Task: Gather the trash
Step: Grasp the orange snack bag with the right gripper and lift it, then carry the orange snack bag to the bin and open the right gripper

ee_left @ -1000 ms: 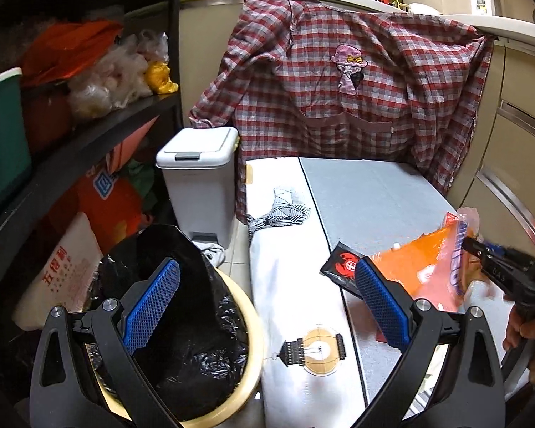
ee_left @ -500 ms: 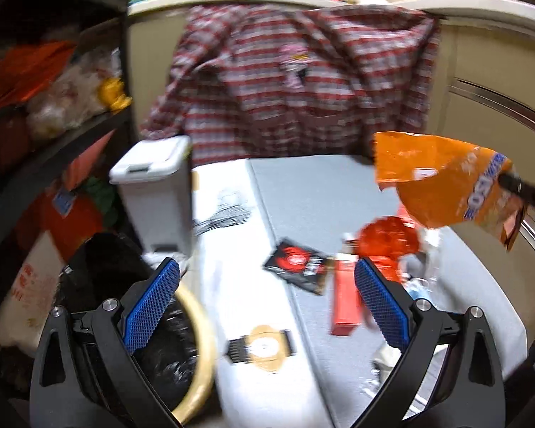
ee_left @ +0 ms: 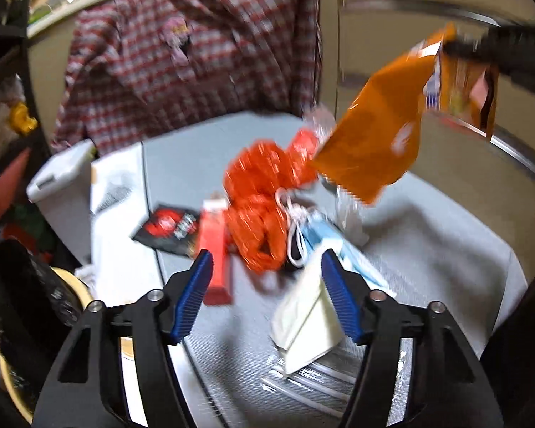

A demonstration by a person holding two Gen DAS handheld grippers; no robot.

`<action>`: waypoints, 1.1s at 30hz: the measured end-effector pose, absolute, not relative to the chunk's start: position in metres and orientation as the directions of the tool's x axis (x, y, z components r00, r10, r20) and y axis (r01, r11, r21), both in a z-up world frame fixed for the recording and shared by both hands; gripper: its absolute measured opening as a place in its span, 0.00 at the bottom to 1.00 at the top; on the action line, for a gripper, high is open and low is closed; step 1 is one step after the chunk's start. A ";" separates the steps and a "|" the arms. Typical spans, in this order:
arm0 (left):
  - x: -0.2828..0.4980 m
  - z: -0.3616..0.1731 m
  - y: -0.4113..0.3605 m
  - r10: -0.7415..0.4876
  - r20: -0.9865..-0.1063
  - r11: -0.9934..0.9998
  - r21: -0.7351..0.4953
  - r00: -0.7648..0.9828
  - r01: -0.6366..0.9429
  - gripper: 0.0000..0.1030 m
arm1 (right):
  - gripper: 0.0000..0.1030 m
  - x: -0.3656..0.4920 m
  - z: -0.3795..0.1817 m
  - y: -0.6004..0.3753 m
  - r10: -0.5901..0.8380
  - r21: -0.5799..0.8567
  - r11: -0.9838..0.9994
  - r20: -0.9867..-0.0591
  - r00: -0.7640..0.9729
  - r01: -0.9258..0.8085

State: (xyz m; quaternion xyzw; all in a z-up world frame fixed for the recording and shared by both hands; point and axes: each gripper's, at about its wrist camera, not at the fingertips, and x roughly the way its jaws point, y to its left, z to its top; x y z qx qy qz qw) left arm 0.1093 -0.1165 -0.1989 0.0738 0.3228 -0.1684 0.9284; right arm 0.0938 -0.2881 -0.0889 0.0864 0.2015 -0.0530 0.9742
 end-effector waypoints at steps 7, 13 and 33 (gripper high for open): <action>0.113 -0.215 -0.126 -0.299 -0.668 0.912 0.011 0.681 0.411 0.28 | 0.00 0.095 -0.093 -0.290 -0.071 0.155 0.977 -0.411 0.909 0.146; 0.111 -0.209 -0.122 -0.349 -0.664 0.900 -0.040 0.662 0.434 0.26 | 0.00 0.098 -0.096 -0.290 -0.078 0.150 0.977 -0.422 0.903 0.155; 0.103 -0.185 -0.103 -0.369 -0.634 0.907 -0.084 0.680 0.414 0.01 | 0.00 0.098 -0.095 -0.290 -0.066 0.162 0.976 -0.409 0.910 0.144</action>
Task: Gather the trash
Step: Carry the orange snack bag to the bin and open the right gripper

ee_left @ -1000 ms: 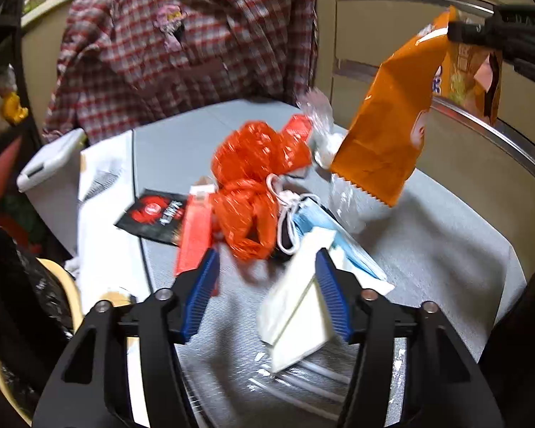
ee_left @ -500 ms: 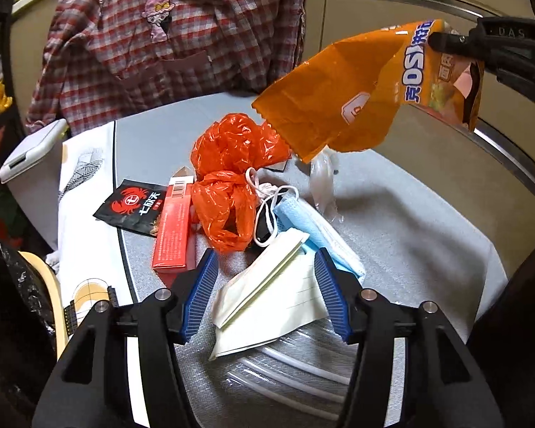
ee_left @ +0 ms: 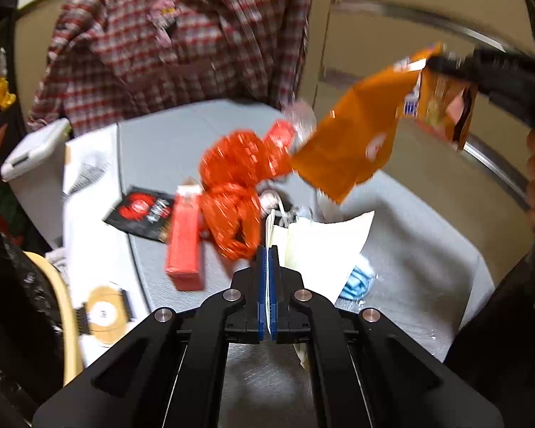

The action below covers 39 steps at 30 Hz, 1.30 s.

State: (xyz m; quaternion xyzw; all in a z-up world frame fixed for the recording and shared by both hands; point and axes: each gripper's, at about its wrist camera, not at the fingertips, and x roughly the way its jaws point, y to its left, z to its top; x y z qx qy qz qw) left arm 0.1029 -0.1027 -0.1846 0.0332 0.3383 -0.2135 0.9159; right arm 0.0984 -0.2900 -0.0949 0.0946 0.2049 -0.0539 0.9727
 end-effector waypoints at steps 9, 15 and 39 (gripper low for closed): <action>0.090 -0.135 -0.055 -0.280 -0.559 0.953 -0.062 0.780 0.298 0.01 | 0.00 0.092 -0.084 -0.272 0.005 0.195 0.978 -0.391 0.920 0.077; 0.078 -0.095 -0.005 -0.186 -0.507 0.980 -0.036 0.842 0.195 0.01 | 0.00 0.092 -0.061 -0.227 0.096 0.177 0.984 -0.350 0.932 -0.035; 0.057 -0.095 0.172 0.118 -0.538 0.987 -0.032 0.835 -0.160 0.01 | 0.00 0.117 -0.071 0.026 0.434 0.078 0.892 -0.418 0.798 -0.445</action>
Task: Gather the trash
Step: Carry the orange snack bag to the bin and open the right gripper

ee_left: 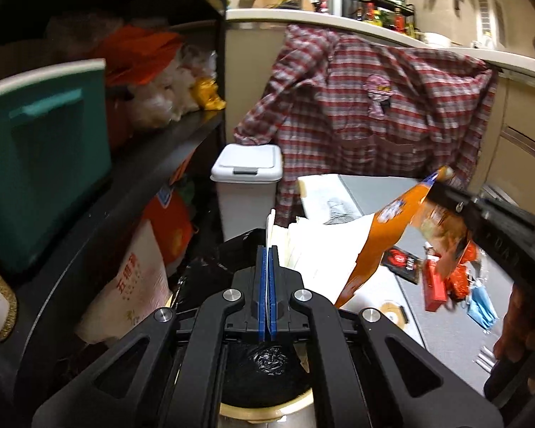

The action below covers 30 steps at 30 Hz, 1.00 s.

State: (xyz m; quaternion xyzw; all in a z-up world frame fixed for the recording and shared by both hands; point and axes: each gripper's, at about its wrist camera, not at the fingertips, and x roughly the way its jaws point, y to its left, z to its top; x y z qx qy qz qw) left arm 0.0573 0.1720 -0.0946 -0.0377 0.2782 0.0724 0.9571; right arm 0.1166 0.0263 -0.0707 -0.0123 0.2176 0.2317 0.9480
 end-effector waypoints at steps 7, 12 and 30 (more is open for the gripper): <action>0.070 -0.114 0.205 0.154 -0.578 0.972 -0.058 0.801 -0.228 0.01 | 0.00 0.128 -0.088 0.059 0.443 0.060 0.879 -0.465 0.766 -0.472; 0.079 -0.119 0.210 0.140 -0.592 0.972 -0.070 0.793 -0.224 0.01 | 0.00 0.130 -0.095 0.076 0.453 0.051 0.869 -0.483 0.749 -0.493; 0.076 -0.127 0.231 0.234 -0.608 0.942 -0.050 0.759 -0.331 0.77 | 0.47 0.137 -0.112 0.091 0.465 0.123 0.869 -0.537 0.704 -0.480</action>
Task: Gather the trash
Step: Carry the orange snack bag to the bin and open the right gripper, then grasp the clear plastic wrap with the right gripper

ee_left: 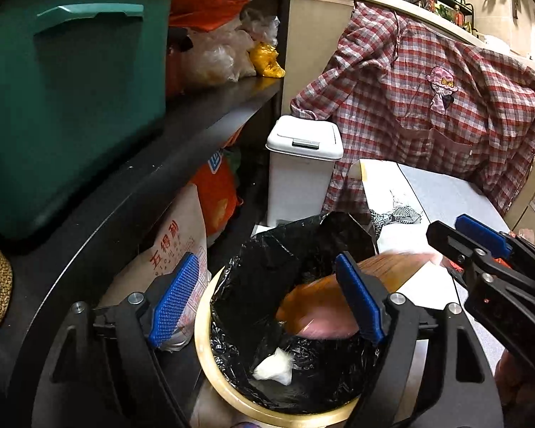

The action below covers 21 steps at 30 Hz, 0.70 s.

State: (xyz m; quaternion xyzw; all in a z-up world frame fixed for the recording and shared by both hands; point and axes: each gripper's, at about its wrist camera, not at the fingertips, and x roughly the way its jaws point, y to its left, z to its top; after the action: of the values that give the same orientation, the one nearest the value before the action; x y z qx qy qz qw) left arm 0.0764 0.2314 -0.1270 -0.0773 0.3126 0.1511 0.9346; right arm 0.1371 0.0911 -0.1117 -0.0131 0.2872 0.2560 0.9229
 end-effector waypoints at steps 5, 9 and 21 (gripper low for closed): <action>0.070 -0.120 0.227 0.234 -0.587 0.944 -0.052 0.775 -0.324 0.79 | 0.47 0.129 -0.105 0.078 0.466 0.136 0.871 -0.532 0.707 -0.472; 0.064 -0.113 0.218 0.221 -0.571 0.951 -0.053 0.791 -0.305 0.83 | 0.49 0.116 -0.097 0.058 0.456 0.140 0.880 -0.514 0.726 -0.454; 0.050 -0.085 0.151 0.106 -0.500 0.983 -0.078 0.859 -0.167 0.87 | 0.55 0.058 -0.091 -0.055 0.310 0.120 0.950 -0.449 0.838 -0.287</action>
State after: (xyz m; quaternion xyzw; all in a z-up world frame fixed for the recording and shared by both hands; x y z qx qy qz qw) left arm 0.0498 0.1514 -0.0854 -0.0592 0.2555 0.0709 0.9624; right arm 0.0585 -0.0554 -0.0908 0.0237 0.2383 0.1559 0.9583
